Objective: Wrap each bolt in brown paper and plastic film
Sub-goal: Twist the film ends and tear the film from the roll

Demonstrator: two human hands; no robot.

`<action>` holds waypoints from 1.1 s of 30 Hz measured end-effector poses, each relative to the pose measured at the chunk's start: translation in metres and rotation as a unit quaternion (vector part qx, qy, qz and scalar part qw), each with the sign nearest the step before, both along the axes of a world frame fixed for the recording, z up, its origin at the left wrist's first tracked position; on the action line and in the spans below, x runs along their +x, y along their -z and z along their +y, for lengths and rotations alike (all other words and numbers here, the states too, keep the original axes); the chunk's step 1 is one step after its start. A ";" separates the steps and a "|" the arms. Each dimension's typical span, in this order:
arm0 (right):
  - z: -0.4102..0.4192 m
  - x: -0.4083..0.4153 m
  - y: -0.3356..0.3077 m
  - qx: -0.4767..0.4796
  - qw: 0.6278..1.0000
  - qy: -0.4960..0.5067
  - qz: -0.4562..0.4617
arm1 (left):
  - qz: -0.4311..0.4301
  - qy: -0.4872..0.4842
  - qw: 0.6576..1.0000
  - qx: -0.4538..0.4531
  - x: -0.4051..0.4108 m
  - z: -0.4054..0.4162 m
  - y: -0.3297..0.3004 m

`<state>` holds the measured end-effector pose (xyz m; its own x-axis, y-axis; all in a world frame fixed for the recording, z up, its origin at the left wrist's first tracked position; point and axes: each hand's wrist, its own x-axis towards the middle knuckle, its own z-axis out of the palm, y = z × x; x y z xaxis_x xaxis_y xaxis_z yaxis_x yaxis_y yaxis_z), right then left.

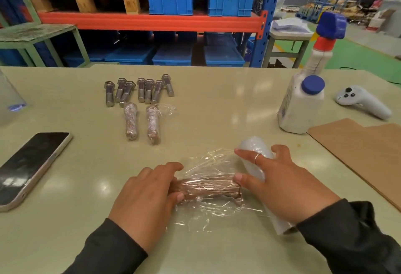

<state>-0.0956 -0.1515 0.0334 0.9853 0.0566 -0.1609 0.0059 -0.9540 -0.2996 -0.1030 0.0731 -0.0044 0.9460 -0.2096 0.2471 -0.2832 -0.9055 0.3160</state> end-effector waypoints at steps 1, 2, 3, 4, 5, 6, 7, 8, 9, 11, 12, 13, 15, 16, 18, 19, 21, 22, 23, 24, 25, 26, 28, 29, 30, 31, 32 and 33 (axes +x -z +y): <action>0.000 0.000 0.003 -0.010 1.000 0.004 0.002 | -0.004 0.019 0.999 0.035 -0.001 -0.001 -0.002; 0.001 0.000 0.004 -0.019 1.000 0.005 0.000 | -0.021 0.031 0.998 0.054 -0.003 -0.004 -0.006; 0.001 0.000 0.005 -0.028 1.000 0.004 -0.004 | -0.021 0.037 0.996 0.082 -0.003 -0.006 -0.010; 0.001 -0.001 0.005 -0.036 0.999 0.002 -0.008 | -0.032 0.041 0.995 0.087 -0.001 -0.007 -0.010; 0.002 -0.001 0.005 -0.042 0.999 -0.001 -0.011 | -0.045 0.047 0.995 0.072 -0.001 -0.006 -0.009; 0.003 -0.002 0.005 -0.048 0.999 -0.005 -0.015 | -0.037 0.072 0.996 0.046 0.002 -0.006 -0.010; 0.003 -0.002 0.005 -0.056 0.998 -0.010 -0.021 | -0.030 0.099 0.995 -0.001 0.005 -0.009 -0.012; 0.003 -0.003 0.006 -0.065 0.997 -0.015 -0.027 | -0.020 0.136 0.990 -0.025 0.010 -0.013 -0.012; 0.004 -0.003 0.006 -0.071 0.997 -0.017 -0.031 | 0.004 0.174 0.985 -0.012 0.013 -0.020 -0.013; 0.003 -0.003 0.007 -0.069 0.997 -0.016 -0.035 | 0.072 0.197 0.975 0.067 0.024 -0.035 -0.011; 0.003 -0.002 0.008 -0.062 0.997 -0.013 -0.036 | 0.083 0.189 0.973 0.098 0.029 -0.041 -0.007; 0.002 -0.001 0.008 -0.055 0.998 -0.010 -0.036 | 0.078 0.175 0.975 0.110 0.033 -0.044 -0.004; 0.000 0.001 0.009 -0.039 0.999 -0.001 -0.035 | 0.047 0.163 0.981 0.099 0.037 -0.049 -0.002; -0.001 0.002 0.011 -0.031 0.999 0.002 -0.036 | 0.033 0.158 0.981 0.109 0.037 -0.052 -0.001; -0.003 0.003 0.013 -0.021 0.999 -0.003 -0.038 | -0.034 0.154 0.981 0.115 0.035 -0.054 -0.001; -0.005 0.004 0.013 -0.013 0.999 -0.005 -0.038 | -0.068 0.161 0.978 0.111 0.034 -0.056 -0.002; -0.010 0.006 0.010 0.016 0.999 -0.008 -0.041 | -0.106 0.168 0.977 0.075 0.033 -0.061 -0.009; -0.012 0.008 0.007 0.039 0.998 -0.008 -0.046 | -0.101 0.165 0.978 0.081 0.032 -0.063 -0.015; -0.014 0.010 0.003 0.064 0.996 -0.008 -0.056 | -0.109 0.147 0.981 0.070 0.033 -0.063 -0.018; -0.016 0.013 -0.002 0.087 0.994 -0.011 -0.072 | -0.121 0.133 0.982 0.058 0.033 -0.061 -0.020; -0.016 0.016 -0.008 0.108 0.990 -0.016 -0.093 | -0.129 0.125 0.983 0.040 0.034 -0.060 -0.024; -0.016 0.019 -0.013 0.126 0.985 -0.019 -0.115 | -0.131 0.119 0.984 0.000 0.035 -0.060 -0.029; -0.013 0.024 -0.019 0.149 0.975 -0.029 -0.164 | -0.114 0.115 0.983 -0.084 0.041 -0.058 -0.039; -0.010 0.028 -0.021 0.158 0.969 -0.031 -0.187 | -0.107 0.117 0.980 -0.121 0.044 -0.059 -0.043; -0.006 0.031 -0.023 0.173 0.963 -0.027 -0.206 | -0.103 0.117 0.974 -0.165 0.046 -0.061 -0.047; -0.002 0.034 -0.024 0.192 0.956 -0.020 -0.223 | -0.108 0.112 0.965 -0.212 0.048 -0.065 -0.052; 0.003 0.038 -0.025 0.215 0.946 -0.011 -0.241 | -0.110 0.108 0.954 -0.257 0.050 -0.069 -0.057; 0.008 0.040 -0.025 0.238 0.937 -0.002 -0.257 | -0.105 0.106 0.942 -0.300 0.051 -0.074 -0.060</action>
<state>-0.0560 -0.1433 0.0587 0.9253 0.0054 0.3792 0.2698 -0.7121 -0.6482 -0.0521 -0.0005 0.0553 0.8156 -0.1513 0.5585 -0.5509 -0.4982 0.6696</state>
